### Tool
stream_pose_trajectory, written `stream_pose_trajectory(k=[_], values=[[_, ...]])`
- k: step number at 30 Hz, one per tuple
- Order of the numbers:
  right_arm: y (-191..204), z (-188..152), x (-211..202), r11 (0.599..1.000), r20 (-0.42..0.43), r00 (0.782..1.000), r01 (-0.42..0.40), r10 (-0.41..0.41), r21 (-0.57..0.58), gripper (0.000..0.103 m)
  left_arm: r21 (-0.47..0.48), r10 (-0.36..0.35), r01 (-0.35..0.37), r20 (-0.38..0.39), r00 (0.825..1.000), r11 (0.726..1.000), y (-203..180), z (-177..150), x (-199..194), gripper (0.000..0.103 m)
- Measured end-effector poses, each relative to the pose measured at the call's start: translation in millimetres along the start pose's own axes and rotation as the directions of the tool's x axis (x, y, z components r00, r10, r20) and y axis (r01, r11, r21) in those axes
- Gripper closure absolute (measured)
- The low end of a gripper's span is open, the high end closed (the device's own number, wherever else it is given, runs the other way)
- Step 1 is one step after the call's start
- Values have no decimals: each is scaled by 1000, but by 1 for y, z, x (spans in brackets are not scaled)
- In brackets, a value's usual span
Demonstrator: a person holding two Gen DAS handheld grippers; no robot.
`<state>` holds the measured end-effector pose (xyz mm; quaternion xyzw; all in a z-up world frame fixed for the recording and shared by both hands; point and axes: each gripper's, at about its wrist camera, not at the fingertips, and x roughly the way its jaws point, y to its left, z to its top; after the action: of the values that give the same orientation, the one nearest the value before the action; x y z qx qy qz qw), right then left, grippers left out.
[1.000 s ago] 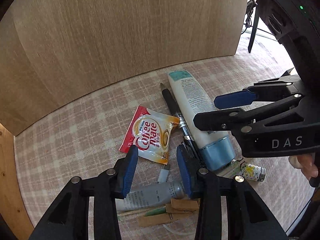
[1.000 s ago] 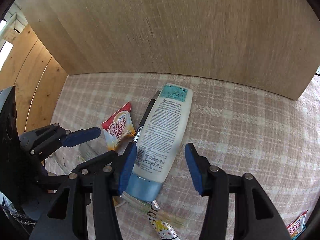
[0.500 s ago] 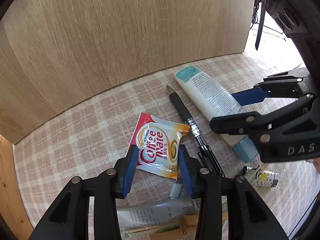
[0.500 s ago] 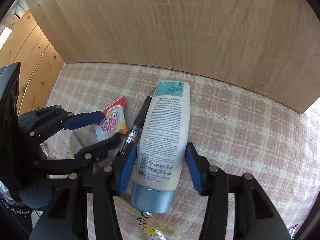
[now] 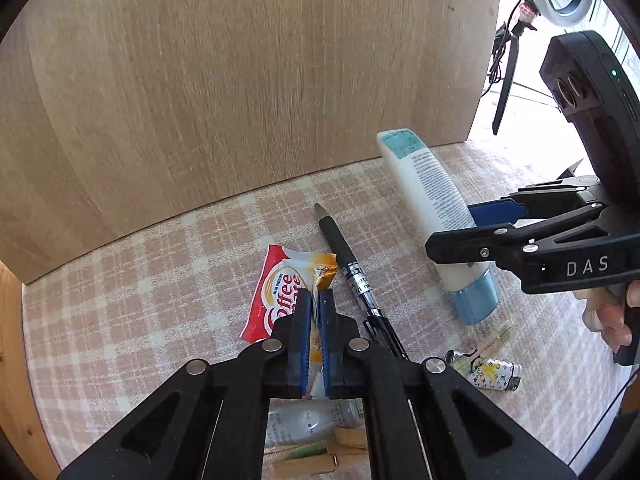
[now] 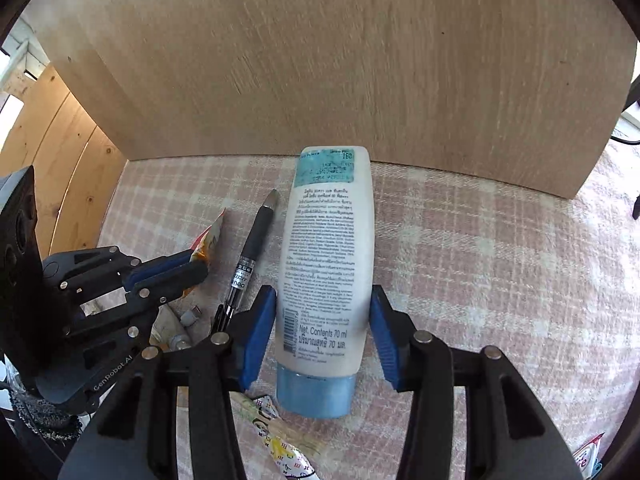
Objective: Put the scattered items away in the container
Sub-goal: 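Carry sachet and lotion tube over the black tray and release them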
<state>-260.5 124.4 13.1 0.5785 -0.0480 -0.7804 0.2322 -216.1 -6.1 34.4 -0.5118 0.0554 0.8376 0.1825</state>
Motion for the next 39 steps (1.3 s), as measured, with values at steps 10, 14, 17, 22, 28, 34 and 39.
stream_pose_trajectory(k=[10, 14, 17, 22, 28, 34, 39], values=[[-20, -38, -111, 996, 188, 978, -90, 86, 15, 58, 66, -74, 64, 152, 986, 996, -53, 9, -76, 100], [-39, -65, -171, 996, 261, 962, -89, 80, 25, 58, 150, -154, 125, 200, 968, 981, -96, 8, -107, 100], [-62, -98, -209, 995, 305, 951, -65, 41, 70, 58, 212, -242, 198, 203, 949, 957, -138, 8, -118, 100], [-126, -165, -263, 977, 338, 937, 18, -91, 213, 58, 327, -381, 315, 164, 910, 891, -217, 8, -121, 100], [-207, -252, -324, 900, 313, 904, 146, -290, 411, 58, 426, -518, 444, 68, 853, 788, -308, -4, -124, 100], [-268, -319, -369, 795, 265, 860, 230, -435, 561, 58, 498, -591, 519, -17, 807, 695, -386, -13, -123, 100], [-291, -349, -376, 744, 231, 854, 236, -465, 626, 58, 542, -593, 527, -64, 803, 655, -432, -15, -113, 100]])
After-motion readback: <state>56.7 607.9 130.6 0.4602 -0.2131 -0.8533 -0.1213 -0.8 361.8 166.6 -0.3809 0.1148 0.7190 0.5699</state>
